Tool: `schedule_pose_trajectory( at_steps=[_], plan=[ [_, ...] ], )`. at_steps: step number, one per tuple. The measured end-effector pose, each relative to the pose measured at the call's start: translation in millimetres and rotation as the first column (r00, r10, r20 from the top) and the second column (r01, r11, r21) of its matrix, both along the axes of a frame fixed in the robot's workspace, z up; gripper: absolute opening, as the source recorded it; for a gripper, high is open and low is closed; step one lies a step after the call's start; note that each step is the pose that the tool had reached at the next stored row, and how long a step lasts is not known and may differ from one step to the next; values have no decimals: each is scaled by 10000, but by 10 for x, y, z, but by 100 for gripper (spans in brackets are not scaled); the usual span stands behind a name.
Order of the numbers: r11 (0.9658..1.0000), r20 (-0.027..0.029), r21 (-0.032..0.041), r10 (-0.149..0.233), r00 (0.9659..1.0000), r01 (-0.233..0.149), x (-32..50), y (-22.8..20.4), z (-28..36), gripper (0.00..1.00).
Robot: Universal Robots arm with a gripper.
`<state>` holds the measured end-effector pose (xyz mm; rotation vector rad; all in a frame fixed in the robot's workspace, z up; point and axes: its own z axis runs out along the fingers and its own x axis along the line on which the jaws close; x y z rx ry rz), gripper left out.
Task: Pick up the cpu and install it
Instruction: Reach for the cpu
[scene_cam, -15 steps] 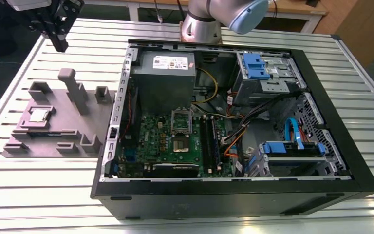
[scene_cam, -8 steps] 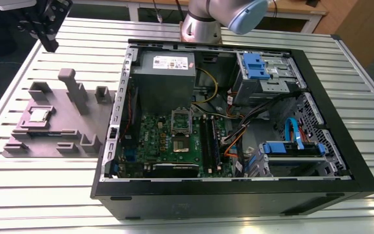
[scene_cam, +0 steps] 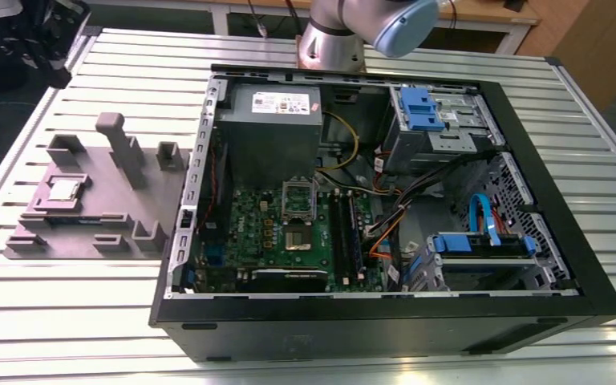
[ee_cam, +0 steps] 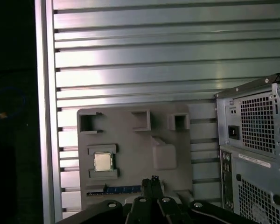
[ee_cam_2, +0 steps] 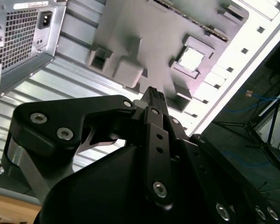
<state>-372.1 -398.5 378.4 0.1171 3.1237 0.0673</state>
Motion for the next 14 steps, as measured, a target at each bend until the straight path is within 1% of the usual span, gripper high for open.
schedule_pose_trajectory(
  at_steps=[3, 5, 8, 9, 14],
  plan=[
    [10000, -14, 0, 1, 10000, -1, -129, 3, -16, 10],
    [10000, -52, 0, 1, 10000, -1, -197, 5, -20, 10],
    [10000, -197, -1, 0, 9998, 0, -291, 10, -21, 10],
    [10000, -223, -1, 0, 9998, 0, -326, 10, -24, 10],
    [10000, -261, -1, 1, 9997, -1, -544, 12, -66, 10]
  ],
)
